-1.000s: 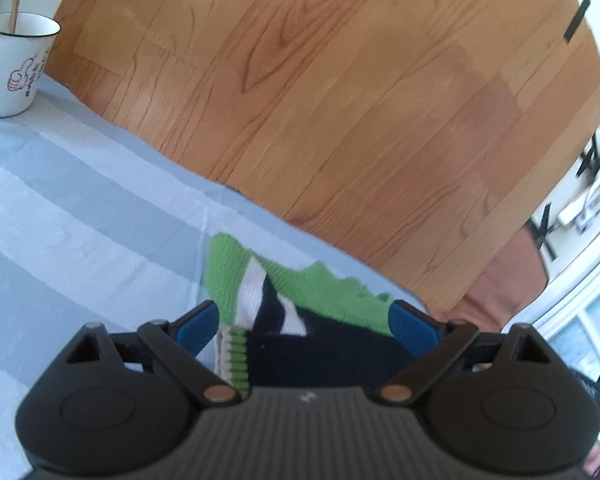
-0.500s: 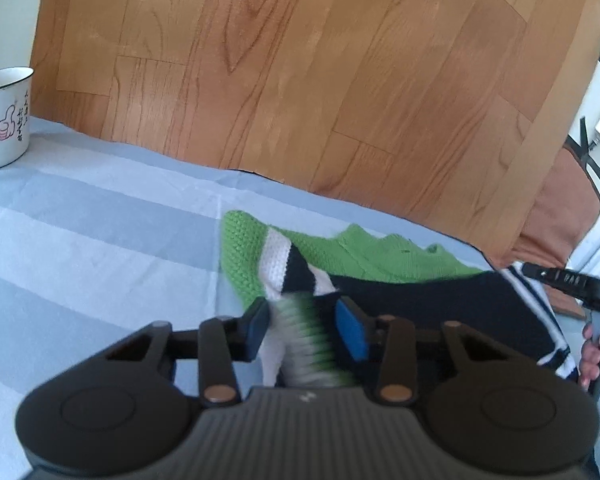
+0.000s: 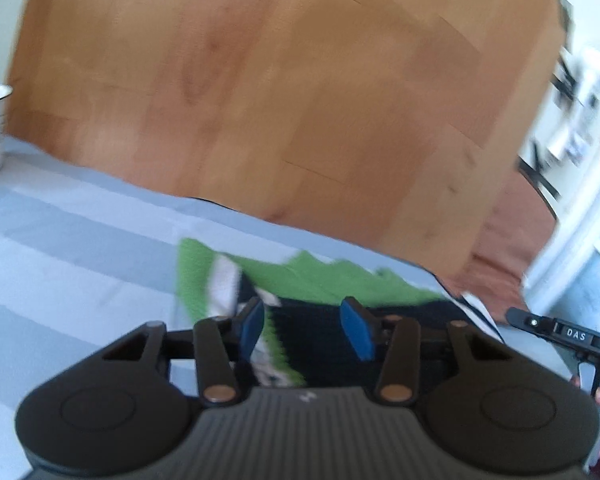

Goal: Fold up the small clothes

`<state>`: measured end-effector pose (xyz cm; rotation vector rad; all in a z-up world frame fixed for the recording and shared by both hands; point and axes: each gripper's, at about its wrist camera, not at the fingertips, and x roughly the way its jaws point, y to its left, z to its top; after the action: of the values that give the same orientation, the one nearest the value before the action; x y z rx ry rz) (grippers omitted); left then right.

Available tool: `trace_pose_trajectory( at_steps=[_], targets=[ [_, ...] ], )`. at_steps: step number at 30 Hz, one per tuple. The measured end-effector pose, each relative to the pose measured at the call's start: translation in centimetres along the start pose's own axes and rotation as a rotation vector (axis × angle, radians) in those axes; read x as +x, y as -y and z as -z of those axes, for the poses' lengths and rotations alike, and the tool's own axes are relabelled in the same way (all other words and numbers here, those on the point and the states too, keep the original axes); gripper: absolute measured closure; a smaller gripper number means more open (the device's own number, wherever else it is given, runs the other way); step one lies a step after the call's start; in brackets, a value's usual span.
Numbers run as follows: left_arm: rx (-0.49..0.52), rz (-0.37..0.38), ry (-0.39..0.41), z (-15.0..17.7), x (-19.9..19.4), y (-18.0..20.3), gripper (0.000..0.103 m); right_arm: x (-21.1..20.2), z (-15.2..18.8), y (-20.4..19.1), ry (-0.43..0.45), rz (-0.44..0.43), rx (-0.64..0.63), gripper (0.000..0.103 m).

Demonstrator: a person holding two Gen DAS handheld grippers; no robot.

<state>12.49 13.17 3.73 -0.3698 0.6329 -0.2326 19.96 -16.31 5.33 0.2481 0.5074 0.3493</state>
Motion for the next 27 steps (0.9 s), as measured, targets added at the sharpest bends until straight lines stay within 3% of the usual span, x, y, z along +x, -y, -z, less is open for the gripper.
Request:
trace_pose_trajectory(
  at_steps=[2,4,5,8,12,18,22,25,27],
  targets=[
    [0.049,0.006,-0.043,0.6,0.9,1.1,0.061,0.1,0.8,-0.2,-0.065,-0.002,-0.026,0.067],
    [0.109,-0.025,-0.092,1.3,2.1,2.1,0.061,0.9,1.7,0.3,-0.116,0.103,-0.069,0.067],
    [0.141,-0.056,-0.114,1.7,2.8,2.4,0.062,1.5,2.3,1.2,-0.136,0.172,-0.066,0.058],
    [0.220,-0.102,-0.102,2.3,3.0,3.6,0.061,0.4,2.6,2.9,-0.087,0.149,0.063,0.058],
    [0.225,-0.096,-0.104,2.4,3.0,3.6,0.057,-1.3,3.0,1.7,-0.044,0.176,0.018,0.057],
    [0.203,-0.079,-0.099,2.1,2.6,3.4,0.050,-4.1,2.5,-0.3,0.057,0.100,0.011,0.057],
    [0.180,-0.048,-0.067,1.9,1.7,3.5,0.045,-3.3,2.7,-0.9,0.038,0.059,0.021,0.056],
    [0.187,-0.084,-0.097,2.1,2.6,3.3,0.042,-1.3,4.2,-0.4,-0.036,0.069,0.063,0.053],
    [0.212,-0.100,-0.105,2.3,2.9,3.6,0.041,-1.3,4.8,0.4,-0.024,0.044,0.128,0.048]
  ],
)
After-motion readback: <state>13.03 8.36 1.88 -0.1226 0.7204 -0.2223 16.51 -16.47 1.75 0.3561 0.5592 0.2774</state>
